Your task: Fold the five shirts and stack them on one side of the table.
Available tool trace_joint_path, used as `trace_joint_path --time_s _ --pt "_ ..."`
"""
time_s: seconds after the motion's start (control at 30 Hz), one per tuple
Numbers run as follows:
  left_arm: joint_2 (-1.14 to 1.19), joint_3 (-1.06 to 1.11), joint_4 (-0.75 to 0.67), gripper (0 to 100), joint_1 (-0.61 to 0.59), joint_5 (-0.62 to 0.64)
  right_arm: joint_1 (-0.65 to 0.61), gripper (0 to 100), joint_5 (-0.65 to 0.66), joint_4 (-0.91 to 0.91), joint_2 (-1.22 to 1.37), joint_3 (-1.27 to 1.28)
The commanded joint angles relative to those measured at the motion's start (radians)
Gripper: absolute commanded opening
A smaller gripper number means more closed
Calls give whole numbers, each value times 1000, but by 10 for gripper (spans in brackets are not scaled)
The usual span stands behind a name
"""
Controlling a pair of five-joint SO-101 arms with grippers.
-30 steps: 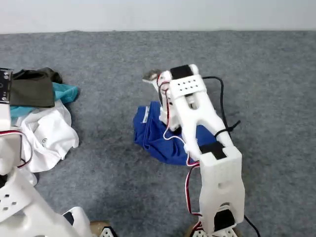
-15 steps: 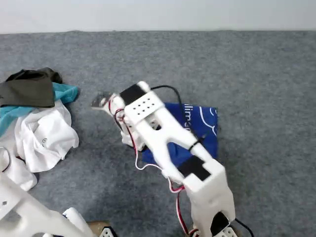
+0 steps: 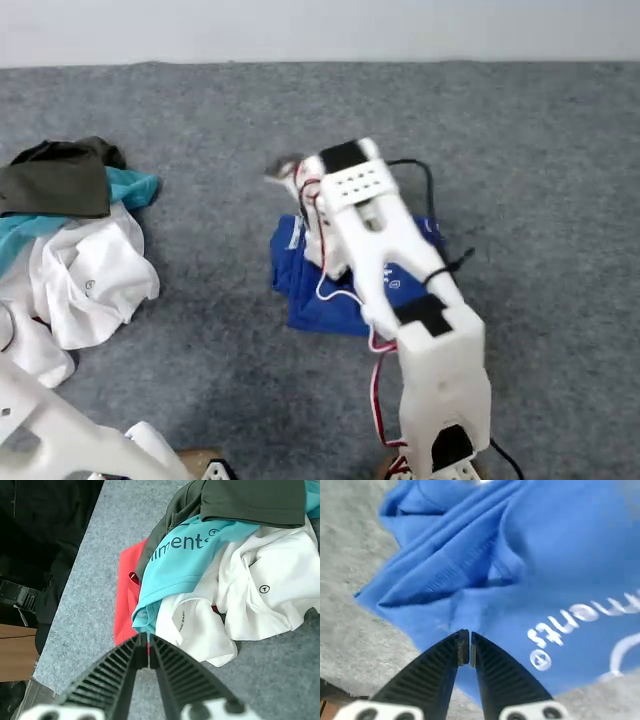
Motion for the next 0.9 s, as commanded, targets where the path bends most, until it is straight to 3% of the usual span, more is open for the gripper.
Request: trace_joint_path --time_s 0.0,0.13,0.23,0.53,0.73,0.87 --pt "-2 -5 -21 19 -8 -15 -104 10 -9 42 27 -12" --pt "-2 -5 -20 19 -8 -15 -240 10 -9 44 22 -15" --pt "-2 -5 -20 19 -8 -15 -268 10 -9 44 -31 -17" --pt "-2 -5 -15 19 -8 -15 -91 10 -9 44 -191 -14" --pt "-2 -5 -14 19 -8 -15 -99 15 -12 45 -200 -14" --pt "-2 -5 -14 19 -8 -15 -101 15 -126 45 -203 -14"
